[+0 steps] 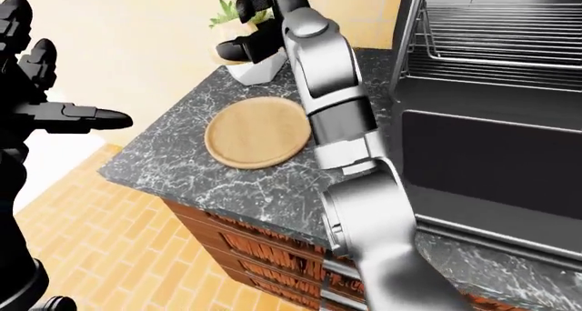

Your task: Pick the bread from the top rack and place it on the plate on the counter.

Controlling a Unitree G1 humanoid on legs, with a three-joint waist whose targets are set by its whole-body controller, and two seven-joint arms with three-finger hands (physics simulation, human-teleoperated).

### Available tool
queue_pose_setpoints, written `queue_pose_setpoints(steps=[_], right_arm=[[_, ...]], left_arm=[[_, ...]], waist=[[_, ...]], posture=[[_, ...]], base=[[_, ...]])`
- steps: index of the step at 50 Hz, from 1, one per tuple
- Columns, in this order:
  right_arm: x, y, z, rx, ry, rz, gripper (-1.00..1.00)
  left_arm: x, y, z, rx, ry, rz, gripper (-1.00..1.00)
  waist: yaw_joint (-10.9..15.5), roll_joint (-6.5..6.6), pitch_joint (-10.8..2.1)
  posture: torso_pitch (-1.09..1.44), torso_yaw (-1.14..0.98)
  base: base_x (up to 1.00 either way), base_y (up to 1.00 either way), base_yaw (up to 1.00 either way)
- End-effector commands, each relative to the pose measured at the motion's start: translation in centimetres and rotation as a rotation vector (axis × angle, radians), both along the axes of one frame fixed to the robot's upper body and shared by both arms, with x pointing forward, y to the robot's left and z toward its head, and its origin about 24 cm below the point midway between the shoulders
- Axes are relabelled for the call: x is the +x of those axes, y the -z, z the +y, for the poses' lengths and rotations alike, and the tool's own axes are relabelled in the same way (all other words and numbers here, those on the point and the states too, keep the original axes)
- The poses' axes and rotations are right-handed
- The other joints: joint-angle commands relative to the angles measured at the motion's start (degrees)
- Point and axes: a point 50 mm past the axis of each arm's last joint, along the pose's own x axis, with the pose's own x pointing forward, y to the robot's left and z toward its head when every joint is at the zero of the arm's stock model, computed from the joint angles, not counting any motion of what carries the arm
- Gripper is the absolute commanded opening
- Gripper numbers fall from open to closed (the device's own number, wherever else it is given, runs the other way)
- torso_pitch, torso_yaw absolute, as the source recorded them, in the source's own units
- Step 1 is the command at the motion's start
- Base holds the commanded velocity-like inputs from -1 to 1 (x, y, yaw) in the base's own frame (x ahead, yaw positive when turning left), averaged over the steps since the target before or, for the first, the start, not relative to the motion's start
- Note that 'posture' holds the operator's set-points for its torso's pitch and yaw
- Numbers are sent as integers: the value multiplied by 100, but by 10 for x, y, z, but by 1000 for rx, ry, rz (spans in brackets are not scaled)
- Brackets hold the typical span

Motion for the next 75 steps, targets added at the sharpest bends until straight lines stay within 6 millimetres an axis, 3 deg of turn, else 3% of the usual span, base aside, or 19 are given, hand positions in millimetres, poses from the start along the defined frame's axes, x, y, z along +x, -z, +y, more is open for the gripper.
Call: queue_pose_setpoints(steps=[1, 23, 31, 55, 68, 75], right_arm=[[-8, -23, 2, 12, -14, -91, -100], [-11, 15, 1, -5, -14, -25, -100], [1, 26, 7, -9, -11, -7, -100], [6, 53, -9, -123, 70, 68, -100], [13, 79, -15, -161, 96, 114, -100], [13, 77, -15, -158, 93, 113, -100]], left_arm=[[-5, -16, -1, 26, -10, -84, 100], [-5, -13, 0, 32, -15, -79, 100], [-6, -12, 0, 33, -17, -78, 100], [-2, -16, -1, 39, -11, -81, 100], [-6, -12, 1, 39, -17, -75, 100], [-6, -12, 1, 38, -17, -75, 100]], waist=[[6, 20, -164], [96, -3, -198], [93, 12, -230], [154, -15, -246], [156, -8, -264], [164, -16, -264]], posture=[[0, 42], [0, 42], [0, 42], [0, 42], [0, 42], [0, 42]], base=[[0, 0, 0], [0, 0, 0], [0, 0, 0], [0, 0, 0], [0, 0, 0], [0, 0, 0]])
